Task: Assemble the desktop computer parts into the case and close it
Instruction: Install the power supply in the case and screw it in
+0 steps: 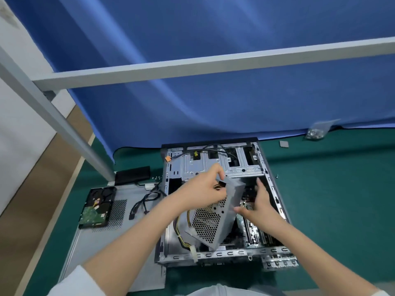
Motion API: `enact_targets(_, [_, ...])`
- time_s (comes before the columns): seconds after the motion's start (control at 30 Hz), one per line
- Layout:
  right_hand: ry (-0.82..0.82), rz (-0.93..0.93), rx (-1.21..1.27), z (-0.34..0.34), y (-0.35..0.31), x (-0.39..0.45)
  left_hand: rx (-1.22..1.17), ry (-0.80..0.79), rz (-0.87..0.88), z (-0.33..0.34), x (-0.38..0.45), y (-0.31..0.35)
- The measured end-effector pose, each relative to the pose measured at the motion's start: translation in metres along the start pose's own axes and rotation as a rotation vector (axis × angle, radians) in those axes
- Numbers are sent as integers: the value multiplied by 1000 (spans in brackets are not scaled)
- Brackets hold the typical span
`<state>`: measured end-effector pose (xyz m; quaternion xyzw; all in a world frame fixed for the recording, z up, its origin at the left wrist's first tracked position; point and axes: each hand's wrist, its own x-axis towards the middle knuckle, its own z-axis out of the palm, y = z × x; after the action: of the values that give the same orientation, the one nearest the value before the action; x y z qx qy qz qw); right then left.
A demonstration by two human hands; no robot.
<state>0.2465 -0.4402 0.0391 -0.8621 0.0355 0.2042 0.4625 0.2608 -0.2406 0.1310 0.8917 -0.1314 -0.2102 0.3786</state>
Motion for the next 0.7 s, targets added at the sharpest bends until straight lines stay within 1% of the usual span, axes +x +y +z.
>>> enact_targets(0.03, [15,-115,-82,-3,-4,-2,51,-28,16,2,3,3])
enact_targets(0.07, [-28,-220,-143,-8,-10,-3,112,-48,40,4,5,7])
enact_targets(0.1, [-128,-279,-171,-12,-18,-4,165,-56,64,7,7,11])
enact_targets(0.13, [-243,-285,-177,-17,-25,-5,199,-52,81,8,9,14])
enact_targets(0.17, [-323,-272,-173,-22,-33,-6,210,-46,87,10,9,15])
enact_targets(0.2, [-356,-272,-182,-27,-40,-7,200,-44,81,10,8,14])
enact_targets(0.27, [-325,-287,-277,-37,-52,-7,147,-67,55,8,5,9])
enact_targets(0.33, [-238,-325,-529,-39,-65,-5,82,-105,38,4,2,5])
enact_targets(0.4, [-154,-412,-749,-31,-76,-2,56,-99,35,-3,2,4])
enact_targets(0.43, [-139,-455,-780,-25,-79,1,56,-81,36,-6,3,3])
enact_targets(0.47, [-145,-481,-761,-19,-80,4,53,-64,37,-8,4,1])
enact_targets(0.53, [-188,-475,-701,-12,-78,6,27,-36,27,-9,2,-6])
enact_targets(0.6, [-216,-457,-734,-7,-69,3,28,16,8,-4,-5,-17])
enact_targets(0.63, [-208,-464,-747,-3,-62,0,26,54,-1,-1,-10,-24])
enact_targets(0.7, [-128,-502,-775,9,-54,-8,-11,138,-12,6,-20,-38])
